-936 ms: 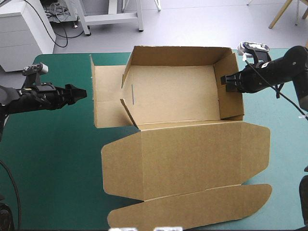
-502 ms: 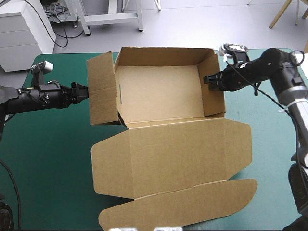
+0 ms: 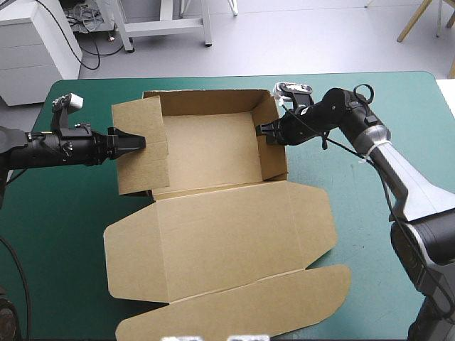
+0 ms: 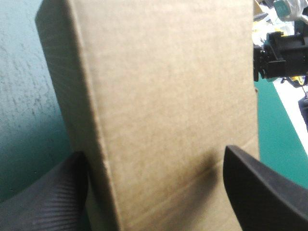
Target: Fold the box
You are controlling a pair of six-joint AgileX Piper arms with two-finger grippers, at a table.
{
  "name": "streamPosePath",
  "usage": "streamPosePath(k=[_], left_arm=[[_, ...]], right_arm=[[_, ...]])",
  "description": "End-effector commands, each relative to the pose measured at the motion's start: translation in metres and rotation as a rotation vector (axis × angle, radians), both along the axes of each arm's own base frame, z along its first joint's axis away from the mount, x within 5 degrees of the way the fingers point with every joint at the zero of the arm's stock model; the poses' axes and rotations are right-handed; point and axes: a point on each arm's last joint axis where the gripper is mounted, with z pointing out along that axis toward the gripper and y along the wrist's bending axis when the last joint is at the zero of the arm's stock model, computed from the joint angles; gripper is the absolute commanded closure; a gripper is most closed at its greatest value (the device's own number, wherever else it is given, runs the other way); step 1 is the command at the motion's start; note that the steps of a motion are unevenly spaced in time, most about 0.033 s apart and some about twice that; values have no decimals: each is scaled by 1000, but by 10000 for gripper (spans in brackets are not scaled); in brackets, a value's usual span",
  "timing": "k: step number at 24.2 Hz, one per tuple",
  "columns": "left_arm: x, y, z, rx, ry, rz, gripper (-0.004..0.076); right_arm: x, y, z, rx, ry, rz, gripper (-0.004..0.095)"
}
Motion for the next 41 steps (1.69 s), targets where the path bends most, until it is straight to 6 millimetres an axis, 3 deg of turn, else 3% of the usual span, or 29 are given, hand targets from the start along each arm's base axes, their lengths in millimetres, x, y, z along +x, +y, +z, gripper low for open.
streamPosePath(k=[1,4,9,16,18,21,24,28,35,41], left_arm=[[-10,-7,19,-70,-41,-58,182],[-11,-7,16,-37,-20,-64,200],[-10,-28,-2,193,69,-56,258],[-4,-46,-15,461,130,152,299],[-3,-50,-15,493,127,180,359],[-3,-56,-15,527,116,222,512],[-1,-65,-14,523,74,231,730],[10,-80,-18,507,36,211,734],[41,-102,-35,551,140,131,734],[63,-132,-62,558,213,56,734]], right_arm=[[-7,12,33,130,-90,-28,926],[-10,25,33,151,-101,-12,926],[-17,56,19,91,-99,32,925],[-24,67,17,58,-97,41,925],[-23,67,17,57,-93,32,925],[-24,66,16,48,-85,35,925],[-26,66,14,29,-62,49,925],[-34,57,16,-68,-28,69,926],[-49,37,41,-174,-60,14,926],[-48,21,17,-403,88,-53,927]])
